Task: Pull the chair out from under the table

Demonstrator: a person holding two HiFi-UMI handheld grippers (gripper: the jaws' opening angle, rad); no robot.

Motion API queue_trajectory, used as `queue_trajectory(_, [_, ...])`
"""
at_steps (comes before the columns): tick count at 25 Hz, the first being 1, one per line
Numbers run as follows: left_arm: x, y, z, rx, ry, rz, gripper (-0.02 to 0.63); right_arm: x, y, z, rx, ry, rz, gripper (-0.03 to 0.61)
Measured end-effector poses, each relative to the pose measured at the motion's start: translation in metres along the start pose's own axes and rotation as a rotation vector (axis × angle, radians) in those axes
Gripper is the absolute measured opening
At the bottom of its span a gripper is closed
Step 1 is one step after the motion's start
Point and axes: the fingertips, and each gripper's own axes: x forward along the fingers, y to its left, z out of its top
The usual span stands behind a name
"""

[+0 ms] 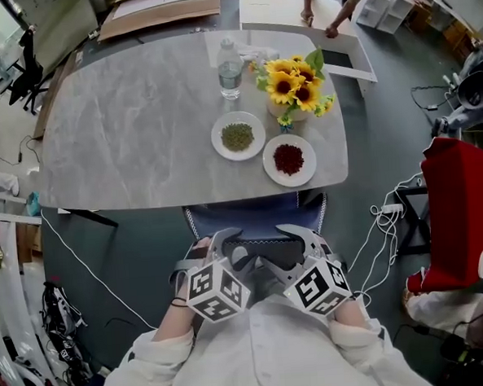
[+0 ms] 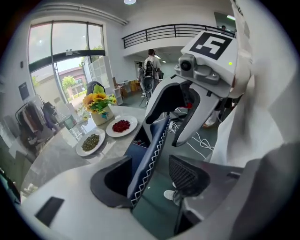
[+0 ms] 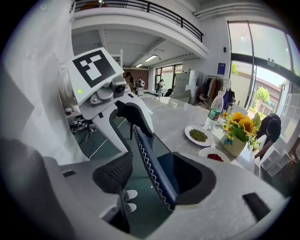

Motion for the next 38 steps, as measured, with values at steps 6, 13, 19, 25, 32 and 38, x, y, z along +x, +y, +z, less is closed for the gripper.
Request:
queue_trajectory(6, [0.009, 0.017, -0.010, 0.059, 0.055, 0.050, 0.276, 0.011, -0.009, -0.010, -0.016, 0.038, -0.013, 0.255])
queue_trajectory(13, [0.023, 0.021, -0.022, 0.144, 0.117, 0.054, 0.285, 0.028, -0.013, -0.025, -0.048, 0.106, -0.011, 0.268])
queue_trajectory(19, [0.034, 0.026, -0.025, 0.153, 0.137, 0.050, 0.285, 0.040, -0.012, -0.037, -0.144, 0.193, -0.003, 0.268])
queue_trajectory(25, [0.043, 0.023, -0.029, 0.180, 0.163, 0.004, 0.284, 0.055, -0.008, -0.047, -0.209, 0.268, 0.021, 0.268])
queue_trajectory(32, [0.051, 0.023, -0.034, 0.169, 0.186, -0.018, 0.284, 0.066, -0.011, -0.053, -0.241, 0.321, 0.014, 0.268])
queue_trajectory(38, [0.059, 0.022, -0.039, 0.161, 0.211, -0.053, 0.282, 0.068, -0.013, -0.057, -0.266, 0.354, 0.014, 0.230])
